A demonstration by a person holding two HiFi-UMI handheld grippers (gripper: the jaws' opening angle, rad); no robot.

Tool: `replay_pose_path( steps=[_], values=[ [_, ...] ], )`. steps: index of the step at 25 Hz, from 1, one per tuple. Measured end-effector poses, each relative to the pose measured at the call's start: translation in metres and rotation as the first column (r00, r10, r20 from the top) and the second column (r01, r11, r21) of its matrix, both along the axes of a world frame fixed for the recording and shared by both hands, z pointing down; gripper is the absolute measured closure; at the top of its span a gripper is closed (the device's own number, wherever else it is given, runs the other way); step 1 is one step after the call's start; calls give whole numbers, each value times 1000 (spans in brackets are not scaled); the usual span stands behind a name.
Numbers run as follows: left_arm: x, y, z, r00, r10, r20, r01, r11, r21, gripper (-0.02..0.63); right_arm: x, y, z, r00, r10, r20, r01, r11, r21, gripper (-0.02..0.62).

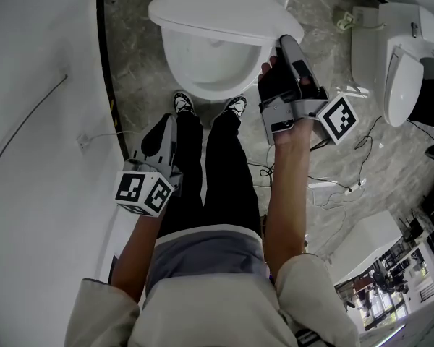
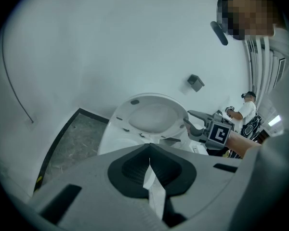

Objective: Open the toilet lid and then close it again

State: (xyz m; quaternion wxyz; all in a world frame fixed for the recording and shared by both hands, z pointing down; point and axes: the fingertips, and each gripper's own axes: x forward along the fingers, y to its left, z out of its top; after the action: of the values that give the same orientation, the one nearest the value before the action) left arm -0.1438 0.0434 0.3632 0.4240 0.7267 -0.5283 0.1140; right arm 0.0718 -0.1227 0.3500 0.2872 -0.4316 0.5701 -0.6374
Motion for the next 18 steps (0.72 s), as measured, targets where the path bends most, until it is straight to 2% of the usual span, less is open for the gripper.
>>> replay_pose_path(
  steps=[3, 8, 18],
  values=[
    [-3, -3, -1, 1000, -4, 5, 4, 1000, -3, 600, 0, -11, -4, 1000, 6, 20, -6, 1000, 14, 463],
    [-4, -37, -15, 1000, -10, 20, 10, 1000, -16, 600, 5, -56, -16, 999, 5, 44, -6, 1000, 14, 457],
    [-3, -11, -9, 1000, -16, 14, 17, 1000, -3, 600, 5, -55, -15, 998, 8, 70, -10, 999, 37, 460]
  ],
)
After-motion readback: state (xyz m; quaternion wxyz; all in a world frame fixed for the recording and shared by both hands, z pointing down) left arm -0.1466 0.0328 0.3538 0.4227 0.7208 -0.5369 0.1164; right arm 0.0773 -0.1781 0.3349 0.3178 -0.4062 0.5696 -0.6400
